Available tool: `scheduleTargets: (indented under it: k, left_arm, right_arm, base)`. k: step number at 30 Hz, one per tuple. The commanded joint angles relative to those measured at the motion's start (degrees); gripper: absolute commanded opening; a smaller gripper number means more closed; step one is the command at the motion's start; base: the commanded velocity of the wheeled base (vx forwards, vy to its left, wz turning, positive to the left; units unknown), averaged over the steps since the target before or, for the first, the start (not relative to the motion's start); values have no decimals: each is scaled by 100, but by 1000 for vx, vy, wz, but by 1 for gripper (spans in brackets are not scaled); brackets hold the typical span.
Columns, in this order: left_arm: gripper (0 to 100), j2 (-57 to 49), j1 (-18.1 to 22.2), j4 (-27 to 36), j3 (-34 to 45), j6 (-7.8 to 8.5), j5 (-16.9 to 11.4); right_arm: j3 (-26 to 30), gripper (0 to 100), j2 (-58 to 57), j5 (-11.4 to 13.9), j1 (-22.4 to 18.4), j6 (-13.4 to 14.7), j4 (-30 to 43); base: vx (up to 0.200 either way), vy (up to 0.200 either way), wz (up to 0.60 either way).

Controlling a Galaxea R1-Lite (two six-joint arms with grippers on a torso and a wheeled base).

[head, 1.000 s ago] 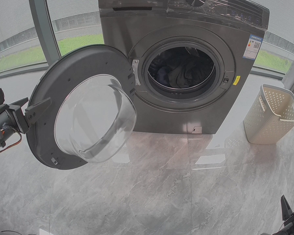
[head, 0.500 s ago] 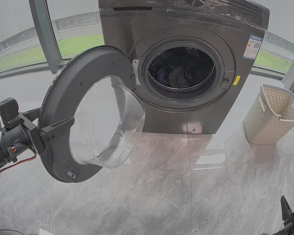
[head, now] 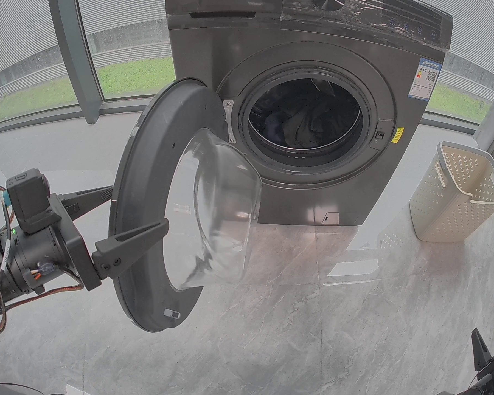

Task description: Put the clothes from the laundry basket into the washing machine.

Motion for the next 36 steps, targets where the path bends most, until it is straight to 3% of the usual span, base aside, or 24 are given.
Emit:
scheduleTargets:
  k: [1,9,12,13,17,19,20,25,29,36]
  left_arm:
    - [100,60,-226,-108,-8,-107,-5]
    - [100,-266,-94,-337,-69,-292,179]
    - [100,-397,398,-372,-78,-309,505]
    - [100,-397,486,-363,-78,-309,522]
    - [100,-353,1620,-310,-60,-177,557]
    - [100,-336,1787,-310,-51,-142,540]
    - [100,-239,2042,-301,-16,-19,505]
    - [100,16,1928,-301,124,69,469]
    - [100,271,1181,-301,203,51,469]
    - [100,798,838,-389,151,51,487]
  right_arm:
    - [101,100,-49,1,-2,-1,-1]
    - [101,100,-49,10,-2,8,-1]
    - [101,100,-49,10,-2,-1,-1]
    - [101,100,-49,10,-2,-1,-1]
    - [101,100,-49,10,-2,-1,-1]
    - [101,100,-49,10,-2,-1,-1]
    - [101,100,-49,10,-2,-1,-1]
    - [101,100,-49,10,-2,-1,-1]
    - [101,100,-49,10,-2,8,-1]
    - [101,100,-49,1,-2,17,-1]
  base:
    - [0,0,0]
    - [0,0,0]
    - [0,0,0]
    - [0,0,0]
    - [0,0,0]
    - [0,0,0]
    - [0,0,0]
    - [0,0,0]
    - [0,0,0]
    - [0,0,0]
